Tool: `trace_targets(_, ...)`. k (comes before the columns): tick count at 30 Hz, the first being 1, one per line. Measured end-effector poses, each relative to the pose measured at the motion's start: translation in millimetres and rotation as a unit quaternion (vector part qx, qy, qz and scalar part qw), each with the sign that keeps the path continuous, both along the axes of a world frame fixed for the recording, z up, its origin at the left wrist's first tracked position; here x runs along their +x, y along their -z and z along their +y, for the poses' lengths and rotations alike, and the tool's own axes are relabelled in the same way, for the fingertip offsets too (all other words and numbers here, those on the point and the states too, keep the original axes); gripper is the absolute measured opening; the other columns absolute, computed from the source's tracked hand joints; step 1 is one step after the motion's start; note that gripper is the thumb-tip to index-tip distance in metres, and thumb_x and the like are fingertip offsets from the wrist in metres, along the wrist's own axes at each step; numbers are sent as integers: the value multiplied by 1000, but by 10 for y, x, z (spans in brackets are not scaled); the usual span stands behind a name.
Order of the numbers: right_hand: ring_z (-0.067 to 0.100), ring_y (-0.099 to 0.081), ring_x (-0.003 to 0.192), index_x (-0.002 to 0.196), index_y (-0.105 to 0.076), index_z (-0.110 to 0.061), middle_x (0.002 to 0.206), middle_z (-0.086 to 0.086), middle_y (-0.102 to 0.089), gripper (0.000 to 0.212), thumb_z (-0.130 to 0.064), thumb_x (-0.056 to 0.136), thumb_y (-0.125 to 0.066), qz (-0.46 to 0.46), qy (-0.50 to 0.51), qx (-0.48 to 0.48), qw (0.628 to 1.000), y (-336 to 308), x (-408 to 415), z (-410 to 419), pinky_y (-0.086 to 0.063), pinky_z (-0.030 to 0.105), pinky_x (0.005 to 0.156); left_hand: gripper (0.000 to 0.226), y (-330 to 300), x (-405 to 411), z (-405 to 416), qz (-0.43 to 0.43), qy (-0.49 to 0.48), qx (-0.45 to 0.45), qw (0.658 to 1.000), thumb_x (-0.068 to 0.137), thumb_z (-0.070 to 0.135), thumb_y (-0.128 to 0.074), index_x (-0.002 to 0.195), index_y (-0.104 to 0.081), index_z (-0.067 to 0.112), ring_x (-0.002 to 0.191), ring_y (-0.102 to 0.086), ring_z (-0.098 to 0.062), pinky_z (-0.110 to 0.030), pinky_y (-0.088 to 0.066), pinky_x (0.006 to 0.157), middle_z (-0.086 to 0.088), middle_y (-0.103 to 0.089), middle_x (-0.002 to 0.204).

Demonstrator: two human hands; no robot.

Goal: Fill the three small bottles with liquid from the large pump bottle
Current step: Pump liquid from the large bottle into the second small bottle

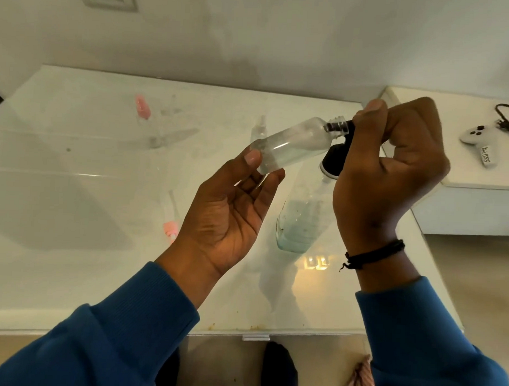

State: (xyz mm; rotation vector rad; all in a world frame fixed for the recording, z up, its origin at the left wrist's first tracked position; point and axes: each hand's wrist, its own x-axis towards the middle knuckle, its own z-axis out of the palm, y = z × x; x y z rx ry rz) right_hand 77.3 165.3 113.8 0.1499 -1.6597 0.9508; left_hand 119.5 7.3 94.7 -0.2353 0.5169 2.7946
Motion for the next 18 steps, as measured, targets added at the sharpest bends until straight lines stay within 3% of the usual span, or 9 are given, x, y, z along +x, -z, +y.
trace_targets(6,30,-45,61,58,-51,2,62,15,-48,40,-3,98,-58,-9,-5,12,1000,115,43,-27,-37,47,56,60,38,15,-9,5,-14,-3,1000,49,2,-92,106,-74,3,98,-70,-25,-27,-59,73,-17,-69,115)
trace_targets(11,30,-45,61,57,-51,2,62,14,-48,42,-4,97,-58,0,10,17,1000,9,10,-15,-36,46,57,29,-32,-10,9,29,-26,-29,999,66,-3,-76,94,-79,6,98,-72,-22,-27,-59,77,-13,-72,110)
trace_targets(18,32,-46,61,57,-51,0,61,15,-49,42,-6,98,-58,-4,10,16,1000,40,18,0,-36,48,56,22,-55,11,27,26,-32,-40,998,76,-3,-67,91,-79,7,97,-72,-23,-27,-59,78,-13,-73,110)
